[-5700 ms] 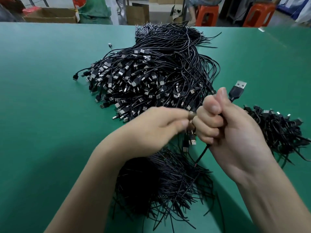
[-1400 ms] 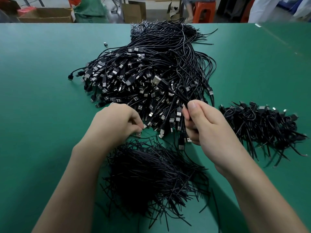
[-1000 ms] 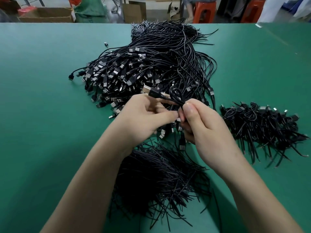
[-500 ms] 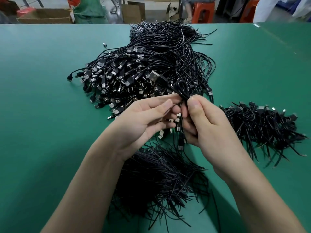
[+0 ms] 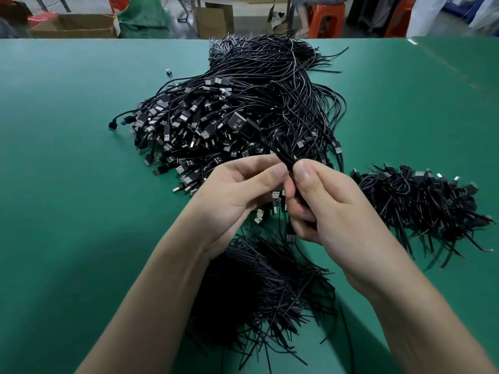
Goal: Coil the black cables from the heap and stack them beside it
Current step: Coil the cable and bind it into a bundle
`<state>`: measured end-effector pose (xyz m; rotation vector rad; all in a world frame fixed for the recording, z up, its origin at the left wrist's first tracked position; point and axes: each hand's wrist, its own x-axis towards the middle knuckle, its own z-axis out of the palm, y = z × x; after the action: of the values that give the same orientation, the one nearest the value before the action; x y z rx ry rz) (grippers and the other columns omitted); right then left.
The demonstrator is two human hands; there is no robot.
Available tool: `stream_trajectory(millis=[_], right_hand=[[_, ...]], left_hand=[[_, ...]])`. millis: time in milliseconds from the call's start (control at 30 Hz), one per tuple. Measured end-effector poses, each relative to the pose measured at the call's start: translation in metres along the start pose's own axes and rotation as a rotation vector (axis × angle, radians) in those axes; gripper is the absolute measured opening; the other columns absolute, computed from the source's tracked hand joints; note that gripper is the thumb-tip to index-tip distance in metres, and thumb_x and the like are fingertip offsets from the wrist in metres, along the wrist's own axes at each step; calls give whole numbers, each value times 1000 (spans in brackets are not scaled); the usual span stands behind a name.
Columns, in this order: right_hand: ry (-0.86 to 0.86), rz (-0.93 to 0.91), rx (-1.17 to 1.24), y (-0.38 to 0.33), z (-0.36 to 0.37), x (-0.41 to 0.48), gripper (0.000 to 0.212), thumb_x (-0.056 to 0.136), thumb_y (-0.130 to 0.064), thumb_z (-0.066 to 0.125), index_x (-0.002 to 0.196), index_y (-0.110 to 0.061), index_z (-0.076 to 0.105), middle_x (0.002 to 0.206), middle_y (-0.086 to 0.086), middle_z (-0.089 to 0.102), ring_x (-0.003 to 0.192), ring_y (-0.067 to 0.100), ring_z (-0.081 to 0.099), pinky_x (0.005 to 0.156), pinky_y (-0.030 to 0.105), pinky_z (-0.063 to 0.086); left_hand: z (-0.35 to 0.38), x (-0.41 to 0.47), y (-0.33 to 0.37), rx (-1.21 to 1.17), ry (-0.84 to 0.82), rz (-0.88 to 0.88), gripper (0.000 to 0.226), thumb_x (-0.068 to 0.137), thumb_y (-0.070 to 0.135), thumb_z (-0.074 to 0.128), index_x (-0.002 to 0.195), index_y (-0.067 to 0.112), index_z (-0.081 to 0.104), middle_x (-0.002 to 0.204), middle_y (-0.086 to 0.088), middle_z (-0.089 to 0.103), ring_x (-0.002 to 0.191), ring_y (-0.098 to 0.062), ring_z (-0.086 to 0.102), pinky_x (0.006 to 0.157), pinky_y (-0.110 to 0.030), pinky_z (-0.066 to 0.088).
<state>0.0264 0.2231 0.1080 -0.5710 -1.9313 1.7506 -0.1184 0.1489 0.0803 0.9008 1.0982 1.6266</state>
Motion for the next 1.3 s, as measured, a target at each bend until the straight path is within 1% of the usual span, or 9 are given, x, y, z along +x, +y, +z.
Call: stream_trajectory(millis=[100, 267, 400, 667, 833, 967, 1133, 1233, 1300], right_hand=[[-18, 7, 44, -3, -3, 0, 40, 109, -29, 36, 78, -10, 51, 55, -6, 34, 47, 10, 29, 44, 16, 30], [-74, 49, 102, -3, -7, -1, 40, 109, -28, 35, 78, -10, 52, 55, -3, 34, 46, 11, 28, 42, 15, 27], [-90, 77, 119, 0, -8, 0, 41, 108, -34, 36, 79, -9, 53, 53, -2, 37, 43, 12, 30, 41, 17, 26], [-35, 155, 134, 8, -8, 0, 41, 109, -39, 36, 77, -17, 52, 63, 2, 36, 51, 14, 31, 45, 19, 26], [-153, 225, 276, 9, -10, 2, 39, 107, -44, 39, 79, -22, 55, 64, -2, 33, 50, 13, 30, 45, 21, 27], [-266, 252, 471, 11, -11, 3, 30, 101, -34, 33, 81, -20, 49, 65, -5, 25, 52, 13, 20, 49, 25, 23], [-265, 217, 483, 12, -12, 2, 29, 107, -32, 37, 88, -17, 53, 68, -4, 26, 54, 13, 22, 51, 26, 22], [-222, 199, 398, 11, -14, 2, 27, 106, -33, 41, 89, -17, 54, 68, -4, 29, 55, 14, 24, 49, 25, 24], [-199, 193, 352, 11, -13, 1, 29, 108, -32, 40, 89, -16, 55, 67, -4, 32, 54, 13, 26, 49, 24, 25]], left_hand=[[5, 1, -4, 7, -2, 22, 16, 87, 33, 76, 76, 22, 77, 78, 3, 70, 82, -14, 65, 92, -38, 47], [10, 0, -5, -37, -4, 54, 14, 86, 31, 72, 78, 23, 80, 74, 6, 71, 77, -7, 68, 81, -22, 54], [12, -1, -3, 43, -17, 82, 25, 96, 26, 66, 73, 23, 74, 71, 4, 68, 76, -9, 67, 86, -21, 52], [22, 1, -3, 254, 48, 135, 34, 98, 35, 55, 66, 25, 63, 92, 6, 61, 90, -17, 61, 93, -46, 47], [23, 2, -6, 267, 111, 162, 34, 93, 39, 56, 61, 27, 62, 90, 10, 59, 70, -12, 60, 75, -35, 50], [24, 3, -8, 261, 121, 189, 32, 92, 37, 56, 62, 30, 65, 84, 12, 56, 71, -2, 60, 71, -20, 50], [18, 2, -3, 306, 112, 188, 30, 91, 39, 59, 64, 31, 67, 81, 10, 57, 73, -6, 58, 76, -24, 48], [16, 2, -1, 337, 106, 212, 32, 96, 29, 64, 65, 28, 69, 83, 7, 59, 81, -6, 58, 79, -21, 48], [17, 2, -1, 334, 121, 199, 35, 98, 22, 60, 63, 24, 64, 81, 8, 59, 76, -8, 59, 76, -22, 49]])
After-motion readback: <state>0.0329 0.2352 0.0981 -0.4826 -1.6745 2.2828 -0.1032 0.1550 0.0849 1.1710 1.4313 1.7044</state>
